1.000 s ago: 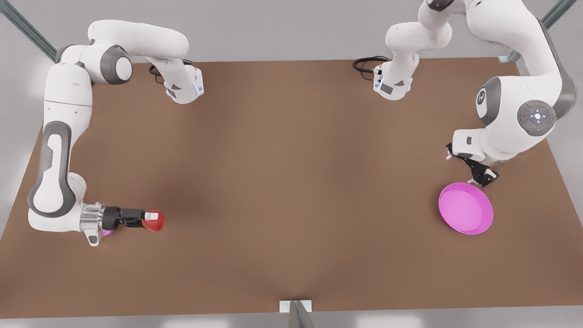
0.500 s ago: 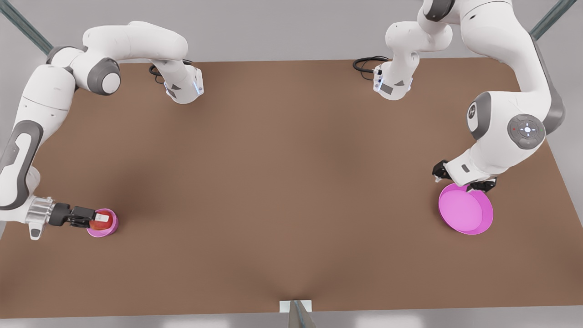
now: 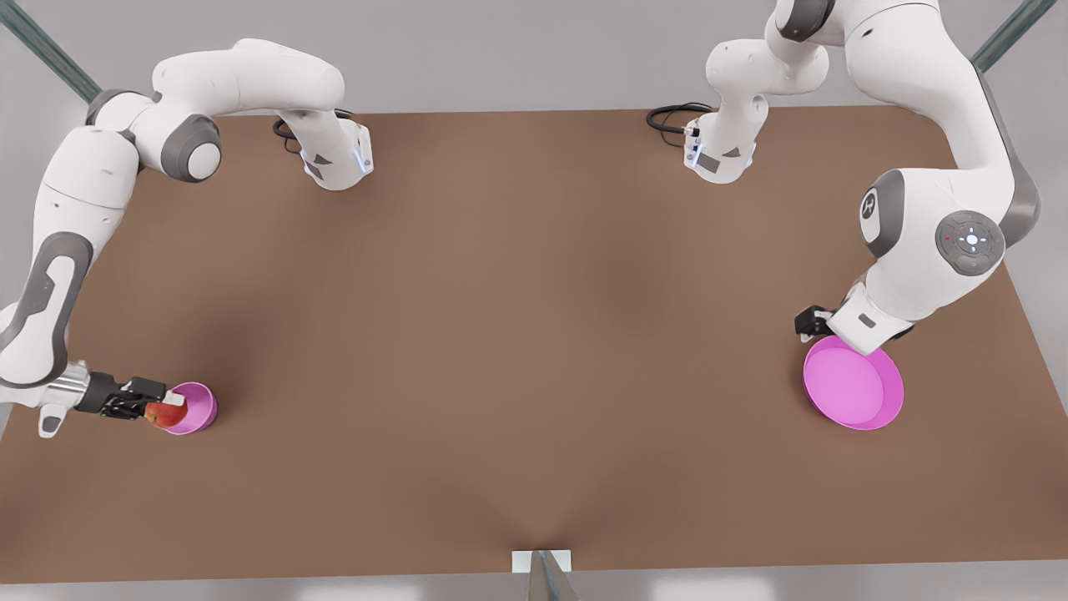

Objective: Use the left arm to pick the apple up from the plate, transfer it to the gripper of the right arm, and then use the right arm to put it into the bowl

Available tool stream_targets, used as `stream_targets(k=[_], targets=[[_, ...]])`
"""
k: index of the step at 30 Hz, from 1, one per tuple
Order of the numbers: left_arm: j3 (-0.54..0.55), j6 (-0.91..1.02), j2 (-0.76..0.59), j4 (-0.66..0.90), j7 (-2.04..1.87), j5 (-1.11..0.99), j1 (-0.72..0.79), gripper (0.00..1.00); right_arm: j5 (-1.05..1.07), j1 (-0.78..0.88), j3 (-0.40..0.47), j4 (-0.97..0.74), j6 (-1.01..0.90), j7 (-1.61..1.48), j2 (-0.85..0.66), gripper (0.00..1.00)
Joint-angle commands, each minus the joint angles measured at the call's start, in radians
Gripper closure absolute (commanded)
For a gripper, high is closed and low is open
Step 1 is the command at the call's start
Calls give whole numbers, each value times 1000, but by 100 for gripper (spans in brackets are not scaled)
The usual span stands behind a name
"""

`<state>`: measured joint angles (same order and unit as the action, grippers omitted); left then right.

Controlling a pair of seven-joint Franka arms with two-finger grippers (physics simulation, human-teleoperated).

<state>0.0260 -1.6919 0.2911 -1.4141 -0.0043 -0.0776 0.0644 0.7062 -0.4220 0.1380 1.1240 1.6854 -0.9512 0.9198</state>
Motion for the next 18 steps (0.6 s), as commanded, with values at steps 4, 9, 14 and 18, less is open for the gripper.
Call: stream_targets(k=[4,9,14,18], targets=[[0,1,-1,1,-220,-1,0,0,-103,0,3,2,56,-193,-2,29],[0,1,-1,0,-220,-1,0,0,-113,0,3,5,59,-261,-4,29],[0,1,-1,0,-220,-1,0,0,-132,0,2,7,59,-262,-4,28],[0,1,-1,1,-220,-2,0,0,-132,0,2,8,59,-282,-4,0]])
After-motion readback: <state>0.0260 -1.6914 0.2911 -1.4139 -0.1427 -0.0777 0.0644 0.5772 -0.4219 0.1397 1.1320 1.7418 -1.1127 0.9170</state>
